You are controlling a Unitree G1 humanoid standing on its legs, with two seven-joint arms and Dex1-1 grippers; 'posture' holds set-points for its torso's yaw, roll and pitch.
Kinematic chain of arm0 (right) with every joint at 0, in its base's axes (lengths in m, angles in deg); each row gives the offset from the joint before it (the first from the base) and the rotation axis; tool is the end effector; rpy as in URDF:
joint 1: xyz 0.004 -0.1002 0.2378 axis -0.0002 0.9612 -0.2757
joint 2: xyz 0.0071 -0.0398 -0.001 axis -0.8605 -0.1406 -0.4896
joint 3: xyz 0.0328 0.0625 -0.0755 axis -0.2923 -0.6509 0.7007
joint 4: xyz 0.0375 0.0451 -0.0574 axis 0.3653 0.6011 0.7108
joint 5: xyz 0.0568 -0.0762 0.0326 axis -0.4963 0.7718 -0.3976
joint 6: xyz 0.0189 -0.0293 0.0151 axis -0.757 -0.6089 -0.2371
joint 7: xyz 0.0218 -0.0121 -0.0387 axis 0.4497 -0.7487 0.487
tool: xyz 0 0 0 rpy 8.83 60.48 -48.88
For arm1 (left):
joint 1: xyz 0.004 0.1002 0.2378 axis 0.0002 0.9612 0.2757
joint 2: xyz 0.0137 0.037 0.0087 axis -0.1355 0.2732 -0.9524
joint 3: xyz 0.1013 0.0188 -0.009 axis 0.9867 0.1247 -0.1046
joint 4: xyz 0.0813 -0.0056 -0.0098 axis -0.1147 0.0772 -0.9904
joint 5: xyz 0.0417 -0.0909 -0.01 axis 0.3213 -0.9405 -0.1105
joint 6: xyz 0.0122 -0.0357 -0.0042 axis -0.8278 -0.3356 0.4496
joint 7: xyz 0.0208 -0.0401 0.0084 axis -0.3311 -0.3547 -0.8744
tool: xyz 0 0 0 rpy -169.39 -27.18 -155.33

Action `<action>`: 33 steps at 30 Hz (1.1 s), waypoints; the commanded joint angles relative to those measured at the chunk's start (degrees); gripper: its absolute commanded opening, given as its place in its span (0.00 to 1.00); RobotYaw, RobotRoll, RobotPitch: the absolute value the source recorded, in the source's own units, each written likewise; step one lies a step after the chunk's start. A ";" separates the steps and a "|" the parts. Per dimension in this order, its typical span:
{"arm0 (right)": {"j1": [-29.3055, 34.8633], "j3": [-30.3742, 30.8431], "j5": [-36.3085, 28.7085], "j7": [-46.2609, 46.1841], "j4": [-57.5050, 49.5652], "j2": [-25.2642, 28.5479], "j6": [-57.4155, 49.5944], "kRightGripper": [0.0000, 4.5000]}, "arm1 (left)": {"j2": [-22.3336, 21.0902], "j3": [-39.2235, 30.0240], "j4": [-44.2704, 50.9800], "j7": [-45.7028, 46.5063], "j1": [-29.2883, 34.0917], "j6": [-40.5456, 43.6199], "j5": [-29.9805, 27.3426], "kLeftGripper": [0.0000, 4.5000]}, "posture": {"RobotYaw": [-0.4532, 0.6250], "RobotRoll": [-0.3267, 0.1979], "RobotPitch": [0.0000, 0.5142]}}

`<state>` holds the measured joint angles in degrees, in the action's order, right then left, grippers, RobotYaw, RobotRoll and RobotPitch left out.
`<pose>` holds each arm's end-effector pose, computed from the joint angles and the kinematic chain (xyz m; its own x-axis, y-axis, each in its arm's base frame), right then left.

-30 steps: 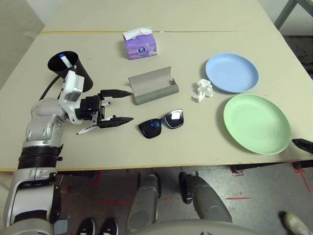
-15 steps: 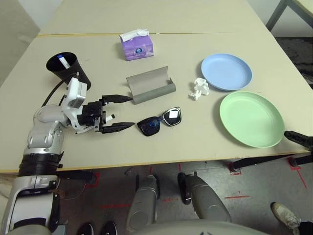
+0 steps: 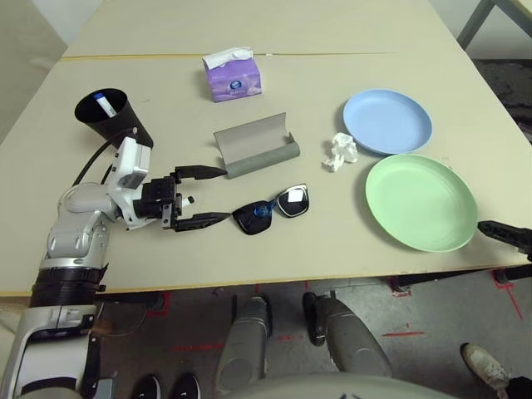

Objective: Organize and tidy the items on the table.

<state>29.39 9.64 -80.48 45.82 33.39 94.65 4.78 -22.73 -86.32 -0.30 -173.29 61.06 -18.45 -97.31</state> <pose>0.1549 -0.3620 0.1911 0.7519 0.2486 -0.6106 -0.0601 0.9482 0.3120 0.2559 0.3045 0.1702 0.2711 -0.9513 -0.1469 0.9325 0.2217 0.2851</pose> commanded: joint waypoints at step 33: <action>-1.07 0.40 -12.70 3.36 -5.94 6.81 -13.21 1.00 | 0.88 0.92 -0.80 -0.60 -2.63 -0.41 0.60 0.99 | 0.36 0.62 0.47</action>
<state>27.40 9.07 -92.46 50.60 28.21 102.33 -6.28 -21.58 -85.38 -1.64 -173.76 57.48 -18.60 -97.10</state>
